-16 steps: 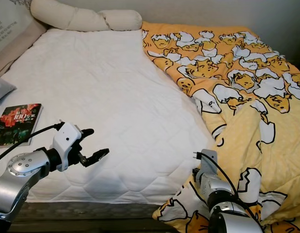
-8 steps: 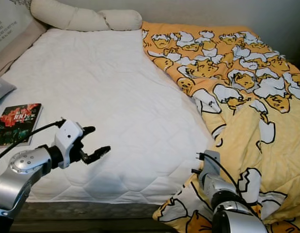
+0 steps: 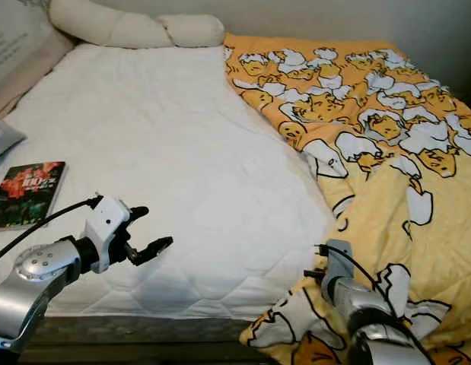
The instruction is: Clean up the room
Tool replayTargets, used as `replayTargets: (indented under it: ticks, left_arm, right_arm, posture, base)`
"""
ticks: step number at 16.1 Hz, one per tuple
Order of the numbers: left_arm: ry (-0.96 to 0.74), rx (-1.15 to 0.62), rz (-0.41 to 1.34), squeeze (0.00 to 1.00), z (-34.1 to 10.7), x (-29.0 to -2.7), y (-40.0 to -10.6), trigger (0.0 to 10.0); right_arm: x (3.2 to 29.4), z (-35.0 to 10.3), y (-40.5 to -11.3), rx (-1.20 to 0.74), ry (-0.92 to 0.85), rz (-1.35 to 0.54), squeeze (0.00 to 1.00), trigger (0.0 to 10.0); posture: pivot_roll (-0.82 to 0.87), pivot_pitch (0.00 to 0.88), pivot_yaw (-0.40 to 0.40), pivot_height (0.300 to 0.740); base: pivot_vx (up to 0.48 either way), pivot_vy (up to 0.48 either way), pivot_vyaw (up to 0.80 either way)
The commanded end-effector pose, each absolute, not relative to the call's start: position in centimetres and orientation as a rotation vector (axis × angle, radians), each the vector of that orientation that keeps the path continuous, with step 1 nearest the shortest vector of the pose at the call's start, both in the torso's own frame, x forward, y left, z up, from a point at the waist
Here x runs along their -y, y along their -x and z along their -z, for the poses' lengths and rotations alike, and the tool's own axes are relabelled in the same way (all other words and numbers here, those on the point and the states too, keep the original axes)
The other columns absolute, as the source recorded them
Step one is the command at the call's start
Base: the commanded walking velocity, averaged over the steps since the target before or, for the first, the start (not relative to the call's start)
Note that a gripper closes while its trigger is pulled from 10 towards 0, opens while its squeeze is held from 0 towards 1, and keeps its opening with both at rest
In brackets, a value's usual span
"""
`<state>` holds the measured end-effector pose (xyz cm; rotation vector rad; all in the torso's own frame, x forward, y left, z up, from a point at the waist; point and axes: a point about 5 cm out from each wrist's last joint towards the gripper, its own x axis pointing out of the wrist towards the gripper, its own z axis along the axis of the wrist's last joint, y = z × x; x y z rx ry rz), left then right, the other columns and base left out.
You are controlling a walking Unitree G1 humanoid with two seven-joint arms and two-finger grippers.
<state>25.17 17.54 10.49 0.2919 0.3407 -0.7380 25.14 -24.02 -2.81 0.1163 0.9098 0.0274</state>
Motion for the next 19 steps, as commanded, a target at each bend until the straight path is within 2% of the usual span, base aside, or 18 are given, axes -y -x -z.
replayTargets:
  ticks: [1, 2, 4, 5, 6, 7, 8, 10, 12, 13, 15, 16, 17, 19]
  left_arm:
    - [-0.297, -0.333, 0.746, 0.11, -10.7, -17.5, -25.0, 10.0]
    - [-0.298, -0.335, 0.748, 0.11, -10.7, -17.6, -24.9, 10.0]
    - [-0.304, -0.342, 0.752, 0.11, -10.6, -17.8, -24.7, 10.0]
    - [-0.307, -0.341, 0.752, 0.1, -10.8, -17.9, -24.7, 10.0]
    - [-0.308, -0.341, 0.752, 0.11, -10.9, -18.0, -24.7, 10.0]
    - [-0.312, -0.338, 0.76, 0.11, -11.1, -17.9, -24.7, 10.0]
    - [-0.313, -0.337, 0.763, 0.11, -11.1, -17.9, -24.7, 10.0]
    - [-0.308, -0.336, 0.772, 0.11, -11.0, -17.6, -24.5, 10.0]
    - [-0.306, -0.338, 0.772, 0.11, -10.9, -17.5, -24.4, 10.0]
    - [-0.305, -0.337, 0.772, 0.11, -10.9, -17.4, -24.5, 10.0]
    - [-0.304, -0.33, 0.774, 0.1, -11.0, -17.2, -24.9, 10.0]
    - [-0.304, -0.326, 0.775, 0.1, -11.0, -17.0, -25.0, 10.0]
    - [-0.304, -0.324, 0.776, 0.11, -11.0, -16.9, -25.1, 10.0]
    - [-0.307, -0.322, 0.781, 0.1, -11.0, -16.8, -25.2, 10.0]
  right_arm:
    - [23.3, 2.6, -25.1, -0.891, -0.124, -0.169, 0.0, 0.0]
    - [23.1, 2.4, -25.0, -0.88, -0.122, -0.236, 0.0, 0.0]
    - [22.7, 0.8, -23.8, -0.817, -0.115, -0.518, 0.0, 0.0]
    - [22.2, -1.3, -21.8, -0.781, -0.091, -0.756, 0.0, 0.0]
    - [21.9, -2.3, -20.8, -0.774, -0.085, -0.858, 0.0, 0.0]
    - [21.0, -5.0, -18.8, -0.733, -0.044, -1.102, 0.0, 0.0]
    - [20.6, -5.9, -18.1, -0.719, -0.03, -1.188, 0.0, 0.0]
    - [19.4, -8.7, -14.6, -0.774, -0.006, -1.532, 0.0, 0.0]
    - [20.1, -8.4, -13.4, -0.879, 0.107, -1.604, 0.0, 0.0]
    - [20.6, -7.8, -13.5, -0.897, 0.161, -1.558, 0.0, 0.0]
    - [21.8, -5.4, -15.2, -0.923, 0.346, -1.332, 0.0, 10.0]
    - [21.9, -4.9, -15.8, -0.925, 0.328, -1.257, 0.82, 10.0]
    - [22.0, -4.4, -16.3, -0.939, 0.292, -1.204, 1.0, 10.0]
    - [22.0, -4.2, -16.3, -0.947, 0.237, -1.206, 1.0, 10.0]
  posture:
    - [-0.02, 0.0, -0.001, 0.74]
    - [-0.02, 0.0, 0.0, 0.74]
    - [-0.02, 0.0, -0.003, 0.74]
    - [-0.02, 0.0, 0.0, 0.74]
    - [-0.02, 0.0, 0.0, 0.74]
    - [-0.03, 0.0, -0.001, 0.74]
    - [-0.03, 0.0, -0.001, 0.74]
    - [-0.03, 0.0, -0.005, 0.74]
    - [-0.03, 0.0, -0.007, 0.74]
    - [-0.03, 0.0, -0.007, 0.74]
    - [-0.03, 0.0, -0.004, 0.74]
    - [-0.03, 0.0, 0.0, 0.74]
    - [-0.03, 0.0, 0.004, 0.74]
    - [-0.04, 0.0, 0.012, 0.74]
  base:
    - [0.0, 0.0, 0.0]
    - [0.0, 0.0, 0.0]
    - [0.0, 0.0, 0.0]
    - [0.0, 0.0, 0.0]
    - [0.0, 0.0, 0.0]
    - [0.0, 0.0, 0.0]
    - [0.0, 0.0, 0.0]
    - [0.0, 0.0, 0.0]
    - [0.0, 0.0, 0.0]
    - [0.0, 0.0, 0.0]
    - [0.0, 0.0, 0.0]
    - [0.0, 0.0, 0.0]
    - [0.0, 0.0, 0.0]
    - [0.0, 0.0, 0.0]
